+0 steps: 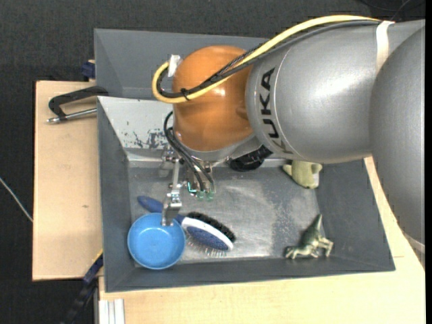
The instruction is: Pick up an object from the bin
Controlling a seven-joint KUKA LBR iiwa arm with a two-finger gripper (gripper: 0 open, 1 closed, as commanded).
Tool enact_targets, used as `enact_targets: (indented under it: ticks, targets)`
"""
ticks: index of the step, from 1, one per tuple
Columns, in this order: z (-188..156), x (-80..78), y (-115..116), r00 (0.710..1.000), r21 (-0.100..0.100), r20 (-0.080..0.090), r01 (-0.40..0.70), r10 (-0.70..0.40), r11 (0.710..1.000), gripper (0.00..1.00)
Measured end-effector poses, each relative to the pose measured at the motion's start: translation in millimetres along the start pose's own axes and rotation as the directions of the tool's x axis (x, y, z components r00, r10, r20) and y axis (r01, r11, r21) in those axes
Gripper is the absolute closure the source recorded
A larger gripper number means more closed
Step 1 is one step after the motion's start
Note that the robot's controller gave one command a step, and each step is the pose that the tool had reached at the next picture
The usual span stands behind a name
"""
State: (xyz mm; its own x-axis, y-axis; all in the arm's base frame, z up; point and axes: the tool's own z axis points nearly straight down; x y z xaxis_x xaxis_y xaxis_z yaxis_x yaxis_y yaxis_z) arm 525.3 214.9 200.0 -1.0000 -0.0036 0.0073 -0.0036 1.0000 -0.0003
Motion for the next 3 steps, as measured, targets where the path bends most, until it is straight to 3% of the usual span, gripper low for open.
enact_targets:
  ticks: [1,2,3]
  targets:
    - [127.6,28.1,17.0,0.91,0.002,0.015,0.415,-0.415,0.91,0.0]
    - [98.5,32.5,14.1,0.763,0.005,0.014,0.646,-0.646,0.763,0.0]
    - [98.7,32.4,12.8,0.578,0.008,0.013,0.816,-0.816,0.578,0.0]
